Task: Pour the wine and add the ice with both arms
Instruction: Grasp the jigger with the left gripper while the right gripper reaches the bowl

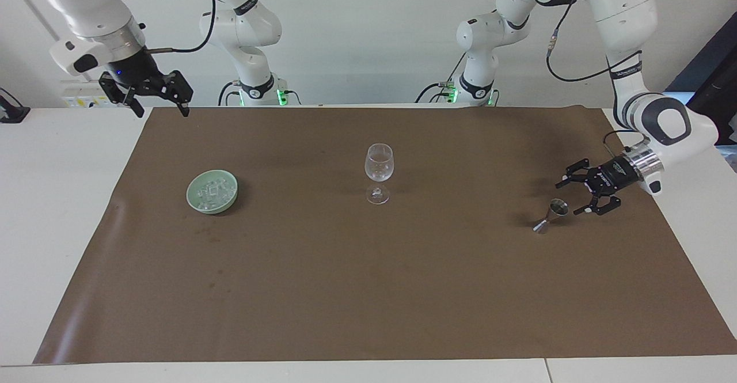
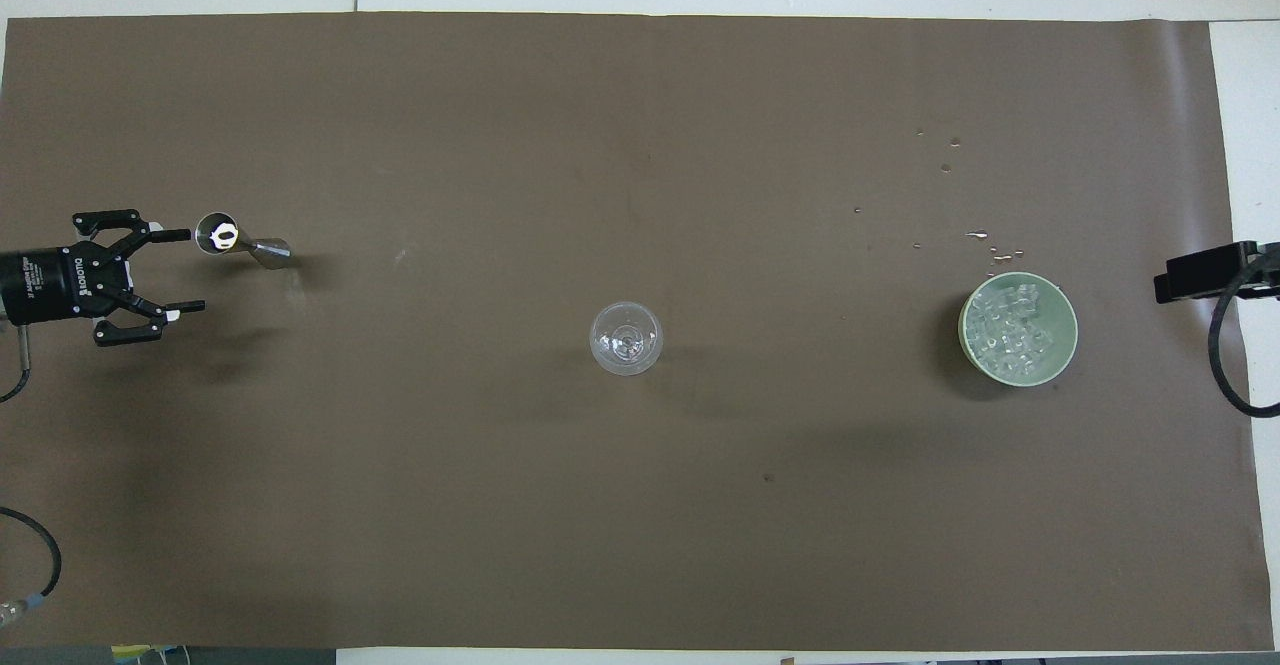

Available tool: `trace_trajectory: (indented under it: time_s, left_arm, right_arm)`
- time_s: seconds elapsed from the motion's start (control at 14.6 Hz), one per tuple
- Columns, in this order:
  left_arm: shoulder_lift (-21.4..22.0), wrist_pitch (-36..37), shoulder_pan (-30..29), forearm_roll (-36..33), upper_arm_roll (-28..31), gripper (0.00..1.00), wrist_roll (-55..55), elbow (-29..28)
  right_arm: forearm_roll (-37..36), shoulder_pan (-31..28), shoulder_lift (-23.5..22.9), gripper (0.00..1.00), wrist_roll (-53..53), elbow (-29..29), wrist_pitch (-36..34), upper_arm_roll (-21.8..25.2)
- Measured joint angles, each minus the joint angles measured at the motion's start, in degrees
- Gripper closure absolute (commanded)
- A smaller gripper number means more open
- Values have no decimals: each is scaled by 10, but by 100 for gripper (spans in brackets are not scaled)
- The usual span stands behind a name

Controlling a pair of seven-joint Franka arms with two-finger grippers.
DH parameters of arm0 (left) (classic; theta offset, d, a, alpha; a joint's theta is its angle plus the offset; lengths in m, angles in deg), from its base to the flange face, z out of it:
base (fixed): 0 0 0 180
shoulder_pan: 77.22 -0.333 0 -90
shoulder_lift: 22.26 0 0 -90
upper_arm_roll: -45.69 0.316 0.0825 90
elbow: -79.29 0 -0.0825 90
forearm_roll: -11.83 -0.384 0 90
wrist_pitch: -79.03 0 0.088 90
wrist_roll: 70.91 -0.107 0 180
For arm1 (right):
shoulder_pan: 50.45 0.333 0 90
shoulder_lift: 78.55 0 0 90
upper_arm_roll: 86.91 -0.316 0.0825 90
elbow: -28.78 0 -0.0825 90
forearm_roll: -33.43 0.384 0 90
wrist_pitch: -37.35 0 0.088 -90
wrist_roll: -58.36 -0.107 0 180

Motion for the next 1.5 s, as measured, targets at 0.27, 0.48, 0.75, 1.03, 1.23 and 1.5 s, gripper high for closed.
trace_trajectory:
  time_s: [0.27, 0.48, 0.75, 1.03, 1.23, 1.5]
  left_arm:
    - [-10, -37, 7, 73, -4, 17, -22, -25]
    - [-16, -40, 5, 109, -3, 17, -55, -43]
    - [-22, -41, 12, 156, -5, 17, -76, -54]
    - [-22, -47, 17, 167, -6, 17, -77, -62]
    - [-22, -62, 28, 181, -6, 17, -77, -67]
    - [-22, -66, 34, 186, -7, 34, -77, -70]
  right_arm:
    - [0, 0, 19, 0, 5, 118, 104, 0]
    - [0, 0, 21, 0, 18, 213, 205, 0]
    - [0, -7, -7, 1, 36, 276, 294, 2]
    - [0, -17, -48, 14, 68, 325, 394, 2]
    - [0, -17, -61, 36, 70, 345, 430, 0]
    - [0, -17, -62, 36, 71, 352, 434, -1]
